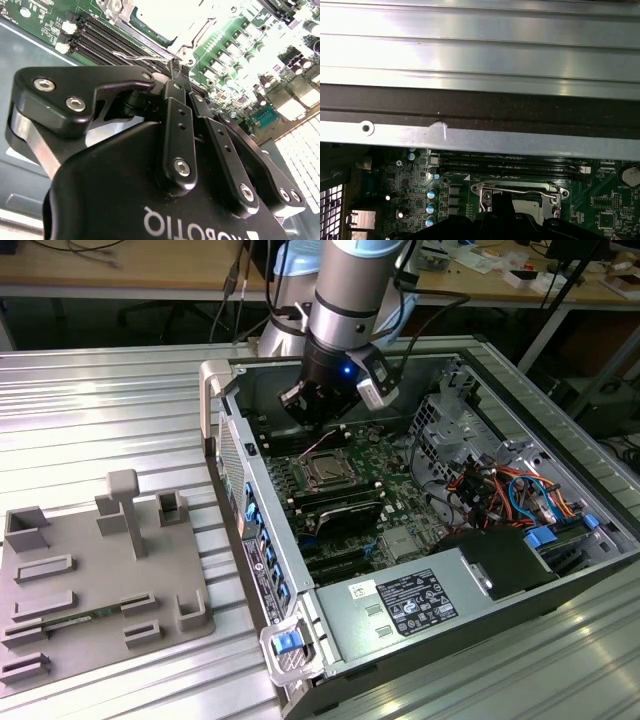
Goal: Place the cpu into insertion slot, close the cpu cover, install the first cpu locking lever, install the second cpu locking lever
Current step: 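Install the first cpu locking lever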
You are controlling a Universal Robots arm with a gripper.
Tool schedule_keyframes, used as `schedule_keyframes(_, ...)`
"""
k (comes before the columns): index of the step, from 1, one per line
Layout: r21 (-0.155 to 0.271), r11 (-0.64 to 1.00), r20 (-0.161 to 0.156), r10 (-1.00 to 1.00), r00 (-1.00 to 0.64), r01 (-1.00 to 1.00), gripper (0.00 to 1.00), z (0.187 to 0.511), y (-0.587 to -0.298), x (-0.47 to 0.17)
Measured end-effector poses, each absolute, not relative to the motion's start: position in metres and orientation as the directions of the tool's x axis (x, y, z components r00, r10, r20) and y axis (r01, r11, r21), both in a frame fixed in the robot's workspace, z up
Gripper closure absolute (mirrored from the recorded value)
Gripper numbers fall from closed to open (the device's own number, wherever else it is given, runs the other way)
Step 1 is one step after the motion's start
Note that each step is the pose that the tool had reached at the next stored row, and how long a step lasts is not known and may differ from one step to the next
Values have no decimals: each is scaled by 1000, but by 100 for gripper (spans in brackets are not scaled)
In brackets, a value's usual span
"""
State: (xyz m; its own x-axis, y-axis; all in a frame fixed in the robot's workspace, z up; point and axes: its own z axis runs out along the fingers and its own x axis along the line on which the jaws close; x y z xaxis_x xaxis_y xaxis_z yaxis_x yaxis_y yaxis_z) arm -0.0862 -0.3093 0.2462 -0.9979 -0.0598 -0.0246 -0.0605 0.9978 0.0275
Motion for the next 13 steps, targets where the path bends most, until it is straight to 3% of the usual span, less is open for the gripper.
schedule_keyframes(13, 27, 998, -25, -60, -998, -60, 89, 239, -303, -74)
